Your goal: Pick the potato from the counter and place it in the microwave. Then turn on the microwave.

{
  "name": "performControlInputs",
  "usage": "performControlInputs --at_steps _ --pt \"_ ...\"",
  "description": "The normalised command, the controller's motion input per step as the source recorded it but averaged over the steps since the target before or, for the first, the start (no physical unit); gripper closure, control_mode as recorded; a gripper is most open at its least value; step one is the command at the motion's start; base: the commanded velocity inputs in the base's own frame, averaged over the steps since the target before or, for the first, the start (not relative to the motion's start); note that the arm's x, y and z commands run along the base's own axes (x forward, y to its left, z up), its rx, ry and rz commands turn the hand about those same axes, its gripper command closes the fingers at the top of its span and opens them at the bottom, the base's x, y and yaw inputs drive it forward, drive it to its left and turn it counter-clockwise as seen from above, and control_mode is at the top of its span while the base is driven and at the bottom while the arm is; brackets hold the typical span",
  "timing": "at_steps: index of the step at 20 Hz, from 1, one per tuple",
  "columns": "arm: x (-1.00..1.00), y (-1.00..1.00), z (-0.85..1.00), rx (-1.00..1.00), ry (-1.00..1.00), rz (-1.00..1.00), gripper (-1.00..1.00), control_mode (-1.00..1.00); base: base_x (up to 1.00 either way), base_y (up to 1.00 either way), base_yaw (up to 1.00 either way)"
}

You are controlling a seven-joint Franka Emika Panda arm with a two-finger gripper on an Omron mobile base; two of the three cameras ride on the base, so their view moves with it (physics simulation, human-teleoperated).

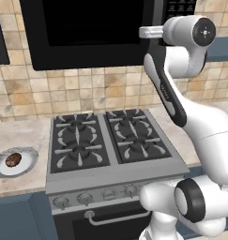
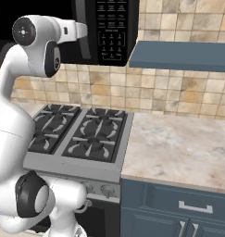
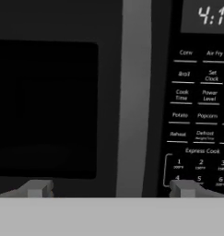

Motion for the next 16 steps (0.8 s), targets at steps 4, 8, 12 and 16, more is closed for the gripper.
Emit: performControlInputs --at_steps 4,8,12,16 --pt "0.16 -0.07 0.08 0.01 0.0 -0.06 -1.0 -1.0 0.0 0.0 0.0" --pt "0.2 -0.06 0.06 0.03 0.0 -0.03 -1.0 -1.0 0.0 0.0 0.0" --pt "0.29 -0.03 0.06 0.05 0.01 0.0 -1.0 -1.0 0.0 0.0 0.0" --pt "0.36 -0.06 0.05 0.06 0.05 0.0 -1.0 -1.0 0.0 0.0 0.0"
